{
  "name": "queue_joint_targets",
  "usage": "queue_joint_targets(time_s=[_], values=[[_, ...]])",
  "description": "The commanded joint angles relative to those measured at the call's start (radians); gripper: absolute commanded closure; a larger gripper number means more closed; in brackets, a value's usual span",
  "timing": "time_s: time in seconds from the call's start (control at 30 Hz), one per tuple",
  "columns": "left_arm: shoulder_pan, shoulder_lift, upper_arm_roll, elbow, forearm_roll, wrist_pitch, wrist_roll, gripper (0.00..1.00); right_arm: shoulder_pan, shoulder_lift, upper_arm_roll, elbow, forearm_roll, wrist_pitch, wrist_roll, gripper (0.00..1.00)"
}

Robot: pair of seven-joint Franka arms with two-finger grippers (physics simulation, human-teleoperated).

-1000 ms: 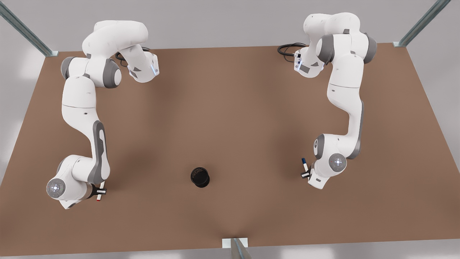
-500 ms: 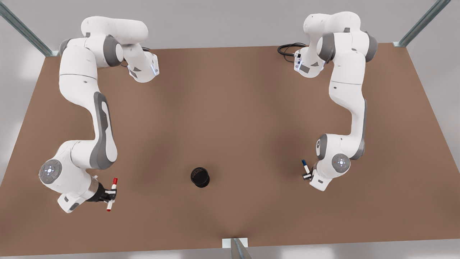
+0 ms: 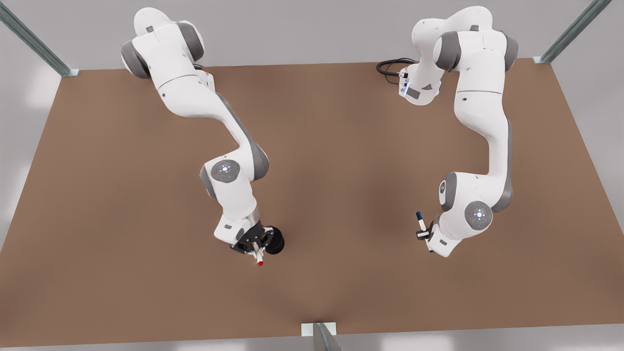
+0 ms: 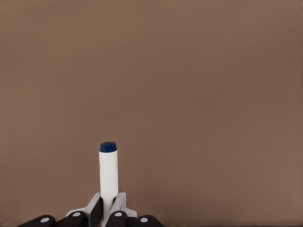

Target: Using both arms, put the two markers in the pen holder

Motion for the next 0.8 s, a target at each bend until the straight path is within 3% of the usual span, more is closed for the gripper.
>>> queue_joint_targets(time_s=[0.0,0.37,0.57,0.6,0.67,0.77], values=[[0.0,0.0,0.0,0.0,-0.011,-0.022,0.131,0.79,0.01,0.004,0.0,-0.028,-0.15,0.195,0.728,0.75],[0.001,0.003,0.001,0.0,-0.008,-0.02,0.132,0.79,0.053,0.044,-0.002,-0.111,-0.662,0.278,1.282,0.75],[0.001,0.006,0.001,0.0,-0.008,-0.02,0.132,0.79,0.053,0.035,-0.007,-0.191,-0.699,0.33,1.312,0.73],[0.001,0.006,0.001,0.0,-0.008,-0.02,0.132,0.79,0.051,0.035,-0.007,-0.197,-0.715,0.33,1.312,0.42],[0.001,0.004,0.001,0.0,-0.007,-0.02,0.132,0.79,0.045,0.033,-0.007,-0.197,-0.718,0.33,1.309,0.0],[-0.02,-0.012,0.001,0.014,-0.005,-0.049,0.126,0.79,0.039,0.027,-0.004,-0.191,-0.715,0.325,1.3,0.0]])
